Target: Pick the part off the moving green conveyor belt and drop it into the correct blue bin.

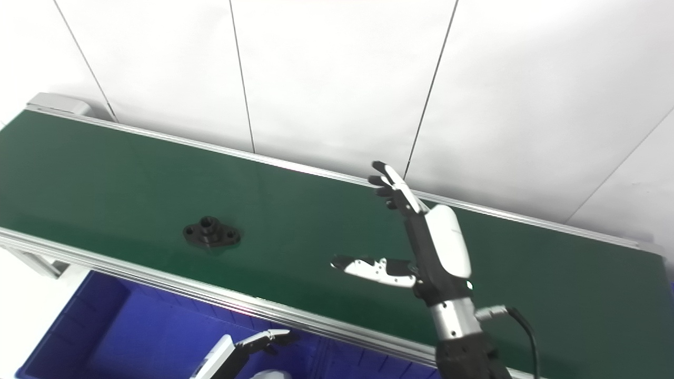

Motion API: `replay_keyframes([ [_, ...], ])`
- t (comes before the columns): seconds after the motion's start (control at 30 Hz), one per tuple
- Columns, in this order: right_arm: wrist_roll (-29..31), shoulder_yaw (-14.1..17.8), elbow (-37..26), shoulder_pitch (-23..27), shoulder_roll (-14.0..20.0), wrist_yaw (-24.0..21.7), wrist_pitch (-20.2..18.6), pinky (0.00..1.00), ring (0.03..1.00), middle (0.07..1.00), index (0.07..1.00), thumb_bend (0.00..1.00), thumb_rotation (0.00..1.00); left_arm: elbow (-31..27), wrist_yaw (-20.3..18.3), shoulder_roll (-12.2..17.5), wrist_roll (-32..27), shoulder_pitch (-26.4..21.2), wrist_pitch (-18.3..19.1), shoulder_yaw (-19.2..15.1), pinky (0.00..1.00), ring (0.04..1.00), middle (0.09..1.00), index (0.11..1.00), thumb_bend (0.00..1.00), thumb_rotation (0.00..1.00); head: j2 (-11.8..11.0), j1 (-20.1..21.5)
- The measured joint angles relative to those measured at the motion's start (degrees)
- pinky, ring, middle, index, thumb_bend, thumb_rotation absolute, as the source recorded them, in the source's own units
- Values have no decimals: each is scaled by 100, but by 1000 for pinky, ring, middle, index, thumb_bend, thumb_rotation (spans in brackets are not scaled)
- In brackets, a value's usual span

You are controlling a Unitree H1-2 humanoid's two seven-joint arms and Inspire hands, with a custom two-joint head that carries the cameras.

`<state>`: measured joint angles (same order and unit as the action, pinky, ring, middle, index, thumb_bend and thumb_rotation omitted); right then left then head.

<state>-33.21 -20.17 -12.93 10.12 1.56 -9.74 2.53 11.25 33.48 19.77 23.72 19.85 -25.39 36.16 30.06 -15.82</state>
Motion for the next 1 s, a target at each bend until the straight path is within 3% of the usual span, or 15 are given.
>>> replay_keyframes([
  [0.37,-380,-358,527,566,-254,-275,-406,687,773,813,908,881,478,20,10,39,-107,-30,0,25,647,764,796,790,858,686,44,35],
  [1.0,-968,-838,1520,1097,-449,-201,-439,730,790,826,899,855,468,3,37,115,-98,-41,0,97,665,769,801,797,846,675,114,114],
])
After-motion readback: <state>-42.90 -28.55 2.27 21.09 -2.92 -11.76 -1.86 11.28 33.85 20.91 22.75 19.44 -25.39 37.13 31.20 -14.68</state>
